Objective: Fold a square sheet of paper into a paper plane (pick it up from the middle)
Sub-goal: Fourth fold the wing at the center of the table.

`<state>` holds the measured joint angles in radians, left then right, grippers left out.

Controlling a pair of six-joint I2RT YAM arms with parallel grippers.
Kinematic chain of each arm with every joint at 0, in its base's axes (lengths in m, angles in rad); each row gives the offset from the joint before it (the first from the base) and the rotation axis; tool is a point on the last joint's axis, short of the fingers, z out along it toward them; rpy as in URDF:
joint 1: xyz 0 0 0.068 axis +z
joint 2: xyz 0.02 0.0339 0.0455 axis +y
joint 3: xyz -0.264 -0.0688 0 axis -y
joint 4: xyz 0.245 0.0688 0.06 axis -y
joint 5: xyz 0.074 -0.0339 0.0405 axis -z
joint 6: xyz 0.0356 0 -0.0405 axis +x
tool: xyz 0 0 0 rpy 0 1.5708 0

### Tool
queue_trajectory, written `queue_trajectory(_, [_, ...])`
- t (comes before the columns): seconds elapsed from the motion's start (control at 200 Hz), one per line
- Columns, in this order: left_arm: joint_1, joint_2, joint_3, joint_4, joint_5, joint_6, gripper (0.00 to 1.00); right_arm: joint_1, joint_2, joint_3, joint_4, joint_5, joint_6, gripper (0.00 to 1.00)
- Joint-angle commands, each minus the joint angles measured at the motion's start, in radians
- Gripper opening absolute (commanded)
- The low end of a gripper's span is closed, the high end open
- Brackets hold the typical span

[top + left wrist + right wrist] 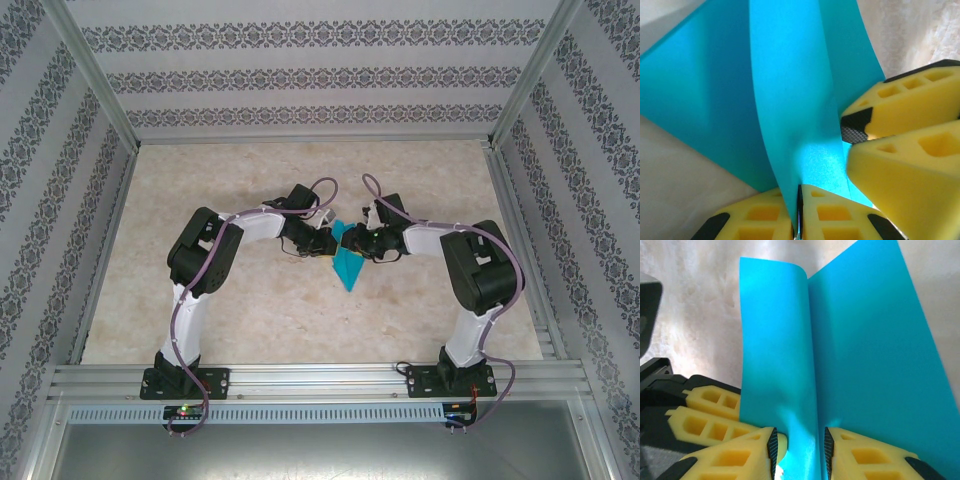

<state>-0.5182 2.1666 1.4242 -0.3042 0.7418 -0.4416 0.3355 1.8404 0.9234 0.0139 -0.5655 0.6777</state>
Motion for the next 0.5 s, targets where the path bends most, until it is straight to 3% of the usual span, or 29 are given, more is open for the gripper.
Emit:
queue_trajectory(0.0, [0.026,-0.011,-0.028,-0.021,-0.027,0.021,0.13,-0.011,0.032,0.037,-0.061,0.002,-0.036,0.33])
queue_trajectory(0.135, [0.03,-0.014,-0.031,-0.015,-0.021,0.02,0.13,-0.01,0.053,0.061,-0.082,0.002,-0.052,0.34])
queue_trajectory(0.495, [0.043,-0.004,-0.03,0.004,-0.003,0.017,0.13,0.03,0.011,0.06,-0.041,-0.155,-0.052,0.33])
